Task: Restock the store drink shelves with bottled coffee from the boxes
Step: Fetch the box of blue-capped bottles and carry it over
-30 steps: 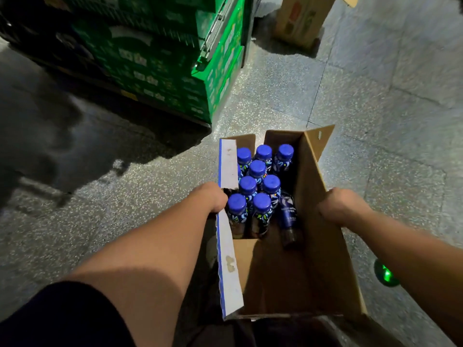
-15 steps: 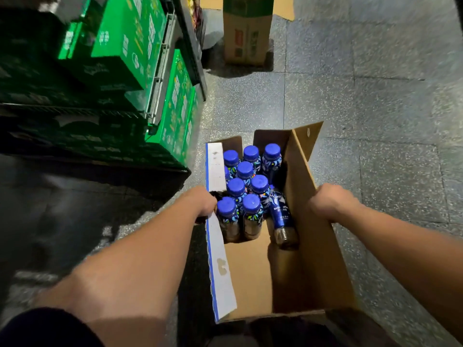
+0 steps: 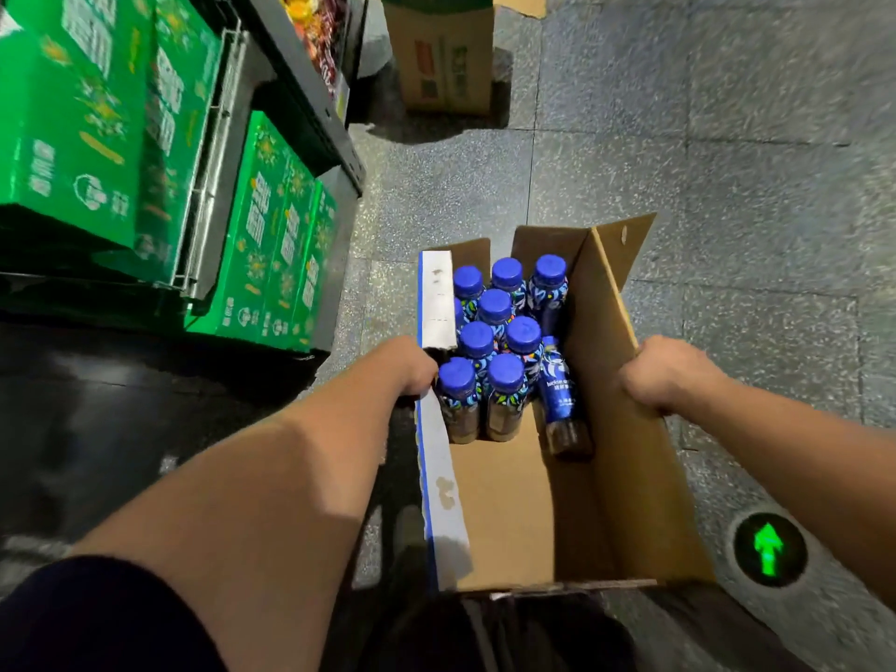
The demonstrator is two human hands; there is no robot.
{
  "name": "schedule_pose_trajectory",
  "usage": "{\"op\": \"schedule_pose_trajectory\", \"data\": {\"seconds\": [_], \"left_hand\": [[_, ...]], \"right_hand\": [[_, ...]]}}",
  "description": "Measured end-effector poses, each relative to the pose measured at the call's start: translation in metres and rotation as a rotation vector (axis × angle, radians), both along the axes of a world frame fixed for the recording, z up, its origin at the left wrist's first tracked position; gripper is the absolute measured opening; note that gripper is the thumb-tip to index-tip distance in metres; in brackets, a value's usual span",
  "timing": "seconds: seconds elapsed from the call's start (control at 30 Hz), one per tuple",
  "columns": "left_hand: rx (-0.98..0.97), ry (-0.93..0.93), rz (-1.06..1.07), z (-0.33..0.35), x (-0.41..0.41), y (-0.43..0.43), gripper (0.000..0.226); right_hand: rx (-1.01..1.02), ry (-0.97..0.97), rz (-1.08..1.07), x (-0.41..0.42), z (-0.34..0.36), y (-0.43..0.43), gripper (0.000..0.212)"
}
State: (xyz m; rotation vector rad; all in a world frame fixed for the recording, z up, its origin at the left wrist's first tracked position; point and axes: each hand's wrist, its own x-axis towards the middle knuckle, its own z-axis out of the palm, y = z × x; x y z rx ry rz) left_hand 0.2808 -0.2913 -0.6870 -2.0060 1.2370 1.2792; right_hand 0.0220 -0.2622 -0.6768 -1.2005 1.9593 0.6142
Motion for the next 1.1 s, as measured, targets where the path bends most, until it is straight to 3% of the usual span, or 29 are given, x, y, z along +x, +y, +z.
{"op": "schedule_pose_trajectory", "data": {"seconds": [0.27,0.43,0.53,0.83,1.1], "left_hand": [[-0.055,0.042,-0.082,-0.004,-0.045,-0.101,0.032],[-0.048,0.026,-0.283,0.0,-0.055,-0.184,0.034],[-0.05,0.015,-0.355,0.01,-0.064,-0.227,0.033],[-0.046,-0.025,-0.591,0.021,-0.12,-0.336,0.028],[-0.034,-0.023,-0.522,0.011,-0.195,-0.4,0.028]], "right_hand": [[-0.043,0.087,-0.061,-0.042,-0.008,-0.092,0.02],[-0.065,0.056,-0.2,-0.046,0.001,-0.142,0.012],[-0.082,0.07,-0.247,-0.051,0.007,-0.175,0.023],[-0.091,0.035,-0.269,-0.104,0.005,-0.267,0.031],[-0.077,0.029,-0.185,-0.182,-0.001,-0.352,0.023]]}}
